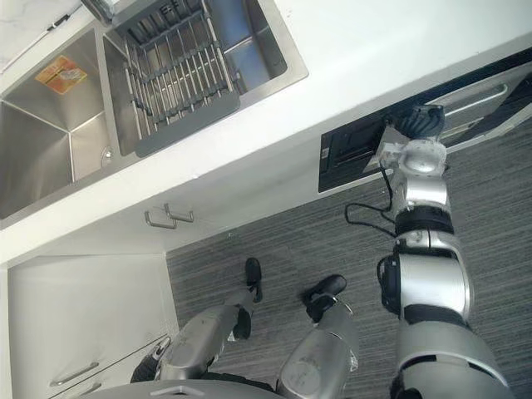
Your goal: Walk over to the sink, pick up the cup, carry it to the dishwasher, place the cup inside the dishwasher, then close the dishwasher door
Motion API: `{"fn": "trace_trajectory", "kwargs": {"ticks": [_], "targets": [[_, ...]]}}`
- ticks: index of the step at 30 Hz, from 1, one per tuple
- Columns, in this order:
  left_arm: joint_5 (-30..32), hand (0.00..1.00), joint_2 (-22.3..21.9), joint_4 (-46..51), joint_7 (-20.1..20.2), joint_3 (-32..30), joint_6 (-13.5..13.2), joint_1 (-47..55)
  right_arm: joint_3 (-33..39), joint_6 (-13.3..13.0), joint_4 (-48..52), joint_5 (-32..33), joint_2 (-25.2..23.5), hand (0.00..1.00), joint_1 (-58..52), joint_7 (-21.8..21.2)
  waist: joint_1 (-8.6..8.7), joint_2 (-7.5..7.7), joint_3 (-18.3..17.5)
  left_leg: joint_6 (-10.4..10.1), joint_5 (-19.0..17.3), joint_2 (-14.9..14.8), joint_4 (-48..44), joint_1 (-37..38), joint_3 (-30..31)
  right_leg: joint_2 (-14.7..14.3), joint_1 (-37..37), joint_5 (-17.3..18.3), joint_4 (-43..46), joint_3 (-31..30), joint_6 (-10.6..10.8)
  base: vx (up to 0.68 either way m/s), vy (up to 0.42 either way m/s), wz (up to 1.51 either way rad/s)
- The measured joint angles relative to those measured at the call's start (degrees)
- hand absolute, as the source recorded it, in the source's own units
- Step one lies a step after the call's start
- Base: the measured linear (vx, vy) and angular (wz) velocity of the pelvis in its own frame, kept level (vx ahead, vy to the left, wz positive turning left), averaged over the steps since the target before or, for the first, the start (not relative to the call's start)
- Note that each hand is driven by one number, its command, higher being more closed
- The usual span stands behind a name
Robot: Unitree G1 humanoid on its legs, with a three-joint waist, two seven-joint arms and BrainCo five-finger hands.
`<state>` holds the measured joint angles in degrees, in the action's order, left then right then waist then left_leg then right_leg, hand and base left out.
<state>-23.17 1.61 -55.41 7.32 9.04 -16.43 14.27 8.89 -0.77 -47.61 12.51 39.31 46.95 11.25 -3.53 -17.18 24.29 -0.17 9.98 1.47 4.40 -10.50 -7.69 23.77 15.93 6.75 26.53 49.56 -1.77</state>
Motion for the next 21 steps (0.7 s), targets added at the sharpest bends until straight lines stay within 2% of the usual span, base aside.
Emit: {"fn": "trace_trajectory", "kwargs": {"ticks": [2,3,5,6,8,9,10,11,13,14,16,18,20,21], "targets": [[-2.0,0.00,0.0,0.1,1.1,-0.4,0.0,0.0,6.3,-3.5,5.1,0.9,-3.2,0.00,-10.5,-0.7,0.81,1.16,0.9,-0.2,-0.5,-0.4,0.0,1.5,-0.2,-1.1,-2.0,-0.4,-1.6,0.2,0.7,0.03,-0.046,-0.05],[-2.5,0.00,0.0,0.0,1.5,-0.8,0.0,0.0,7.8,-4.5,6.0,1.3,-4.3,0.00,-13.2,-0.7,1.06,1.27,0.9,-0.2,-0.7,-0.5,0.0,1.8,-0.3,-1.5,-2.3,-0.5,-2.1,0.1,0.8,0.03,-0.035,-0.09],[-4.2,0.00,-0.2,0.3,2.2,-4.3,0.0,0.0,12.0,-7.8,9.5,3.6,-10.8,0.00,-23.7,-0.8,2.58,2.68,1.7,-0.6,-1.7,-1.3,-0.3,2.5,-0.6,-3.5,-3.9,-1.7,-5.2,0.1,1.5,0.05,-0.035,-0.18],[-4.4,0.00,-0.2,0.4,2.2,-5.1,0.0,0.0,12.6,-8.5,9.9,3.9,-12.7,0.00,-26.3,-0.8,2.97,3.34,1.8,-0.7,-1.9,-1.6,-0.3,2.8,-0.9,-4.2,-4.3,-2.0,-6.1,0.0,1.5,0.07,-0.053,-0.25],[-5.3,0.00,0.1,0.8,1.8,-7.5,0.1,0.0,14.5,-9.6,10.0,4.5,-20.2,0.00,-35.6,-1.2,3.84,6.10,1.1,-1.4,-2.8,-2.6,-0.3,4.2,-2.0,-6.2,-6.0,-3.2,-8.9,-0.4,1.6,0.08,-0.051,-0.28],[-5.5,0.00,0.1,0.8,1.7,-8.1,0.1,0.0,14.9,-9.7,9.4,5.4,-21.9,0.00,-37.6,-1.5,4.00,7.11,0.8,-1.6,-3.0,-2.8,-0.3,4.8,-2.2,-6.6,-6.5,-3.6,-9.5,-0.5,1.6,0.10,-0.047,-0.26],[-5.6,0.00,0.7,0.7,1.6,-9.4,0.1,0.2,15.8,-10.3,6.6,6.3,-24.5,0.00,-40.9,-3.2,4.05,9.07,0.0,-1.6,-3.6,-3.1,-0.3,5.9,-3.0,-7.4,-7.9,-4.0,-10.7,-0.7,1.6,0.08,-0.035,-0.18],[-5.6,0.00,1.1,0.6,1.5,-10.1,0.3,0.2,16.4,-10.7,5.0,6.2,-25.7,0.00,-42.3,-3.9,4.00,10.01,-0.6,-1.7,-3.9,-3.3,-0.3,6.6,-3.2,-7.8,-8.6,-4.2,-11.3,-0.9,1.8,0.12,-0.045,-0.19],[-5.9,0.00,2.2,0.6,0.3,-13.3,1.3,0.1,17.1,-12.8,-4.3,5.4,-29.5,0.00,-46.7,-7.1,3.82,13.41,-4.0,-1.7,-5.1,-3.6,0.0,8.7,-3.6,-9.3,-11.4,-5.2,-14.3,-1.2,2.8,0.12,-0.010,-0.14],[-5.9,0.00,2.4,0.6,-0.5,-14.0,2.1,-0.2,17.0,-12.7,-8.0,3.2,-30.6,0.00,-48.2,-8.4,3.36,14.25,-5.6,-1.5,-6.0,-3.5,0.4,9.6,-3.5,-9.7,-12.7,-5.9,-15.4,-1.4,3.3,0.09,0.028,-0.10],[-5.8,0.00,2.6,0.1,-1.7,-14.0,3.4,-1.2,16.8,-12.5,-11.4,0.4,-31.9,0.00,-49.3,-9.8,2.89,14.78,-7.4,-1.0,-6.7,-3.1,0.5,10.6,-3.2,-9.5,-14.0,-6.1,-15.8,-1.2,3.8,0.08,0.052,0.04],[-5.0,0.00,2.7,-0.4,-2.5,-15.3,4.7,-1.8,16.5,-11.2,-12.7,-2.0,-32.9,0.00,-49.9,-11.1,2.64,15.18,-8.8,-0.2,-7.6,-2.6,0.5,11.7,-2.5,-8.5,-15.4,-5.9,-14.6,-0.5,4.4,0.07,0.050,0.21],[-3.5,0.00,2.6,-0.7,-3.6,-15.6,6.4,-2.3,16.2,-9.3,-13.0,-3.5,-33.1,0.00,-50.4,-12.5,2.82,15.20,-9.6,0.2,-7.9,-2.8,0.5,13.0,-1.5,-7.2,-16.3,-6.5,-10.3,-0.9,5.1,0.08,0.071,0.49],[-3.4,0.00,2.7,-0.9,-3.7,-15.6,6.9,-2.4,16.1,-8.6,-13.0,-3.9,-33.1,0.00,-50.4,-13.4,2.84,15.03,-9.9,0.4,-8.0,-3.0,0.5,13.8,-0.8,-6.2,-16.1,-7.0,-6.4,-3.3,4.5,0.10,0.099,0.55]]}}
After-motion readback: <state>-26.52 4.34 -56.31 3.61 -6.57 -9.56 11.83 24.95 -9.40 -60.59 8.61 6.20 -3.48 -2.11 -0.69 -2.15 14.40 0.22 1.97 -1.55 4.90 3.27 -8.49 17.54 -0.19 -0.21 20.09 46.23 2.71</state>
